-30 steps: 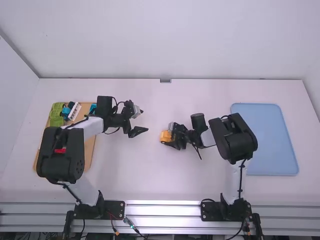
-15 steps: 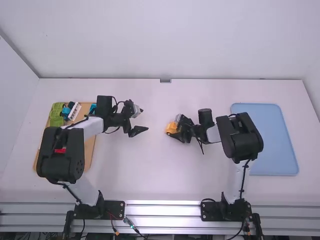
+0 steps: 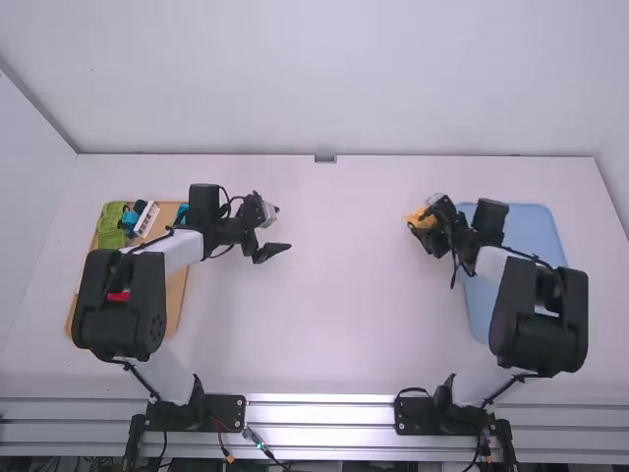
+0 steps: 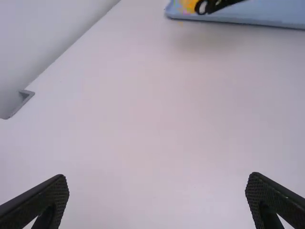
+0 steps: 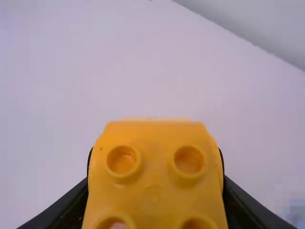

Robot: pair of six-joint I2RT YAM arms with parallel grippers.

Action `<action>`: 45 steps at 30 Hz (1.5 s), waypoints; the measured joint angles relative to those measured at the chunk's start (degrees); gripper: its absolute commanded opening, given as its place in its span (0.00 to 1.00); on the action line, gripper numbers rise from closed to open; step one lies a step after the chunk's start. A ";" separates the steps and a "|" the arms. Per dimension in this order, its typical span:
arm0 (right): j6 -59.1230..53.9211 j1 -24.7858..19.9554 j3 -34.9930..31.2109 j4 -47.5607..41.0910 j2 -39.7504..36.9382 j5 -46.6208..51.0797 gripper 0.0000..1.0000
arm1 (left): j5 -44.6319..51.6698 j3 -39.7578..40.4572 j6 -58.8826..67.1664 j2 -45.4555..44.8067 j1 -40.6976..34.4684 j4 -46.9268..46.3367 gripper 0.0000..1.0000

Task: Assemble lego blocks to make yellow taxi

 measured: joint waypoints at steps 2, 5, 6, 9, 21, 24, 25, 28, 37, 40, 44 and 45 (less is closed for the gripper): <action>1.22 -5.03 0.00 -0.83 0.00 1.20 0.45 | -1.51 0.00 0.02 0.00 0.02 0.42 0.99; 2.58 -10.16 0.00 -1.11 0.00 1.99 0.45 | -3.02 0.00 0.00 0.00 0.02 0.55 0.99; 2.58 -10.51 0.00 -1.14 0.02 2.03 0.45 | -3.17 0.00 0.00 0.00 0.02 0.57 0.99; 4.28 -16.81 0.00 -2.19 0.02 3.74 0.45 | -4.26 0.00 0.00 0.00 0.00 1.01 0.99; 8.63 -21.75 0.00 1.22 6.82 7.67 0.48 | -4.90 0.00 0.02 0.00 0.02 2.27 0.99; 9.44 -22.05 -0.07 1.44 9.11 7.78 0.72 | -4.90 0.00 0.00 0.00 0.02 2.27 0.99; 9.81 -22.05 -0.28 1.40 9.51 7.89 0.80 | -4.90 0.00 0.00 0.00 0.02 2.29 0.99; 10.34 -22.05 -0.55 1.73 9.51 7.78 0.99 | -4.90 0.00 0.00 0.00 0.02 2.27 0.99; 13.09 -21.77 -0.59 -4.07 2.84 9.92 0.99 | -6.29 0.00 -3.50 0.00 0.02 5.14 0.99; 14.12 -20.74 -0.57 -7.91 -2.45 12.44 0.99 | -9.99 -0.02 -10.14 0.00 0.02 8.33 0.99; 15.78 -16.28 0.74 -15.04 -9.31 16.26 0.99 | -14.88 0.57 -17.33 0.00 -0.81 8.55 0.99; 16.28 -14.58 1.42 -16.37 -10.93 17.20 0.99 | -16.00 1.05 -18.56 0.00 -1.33 8.28 0.99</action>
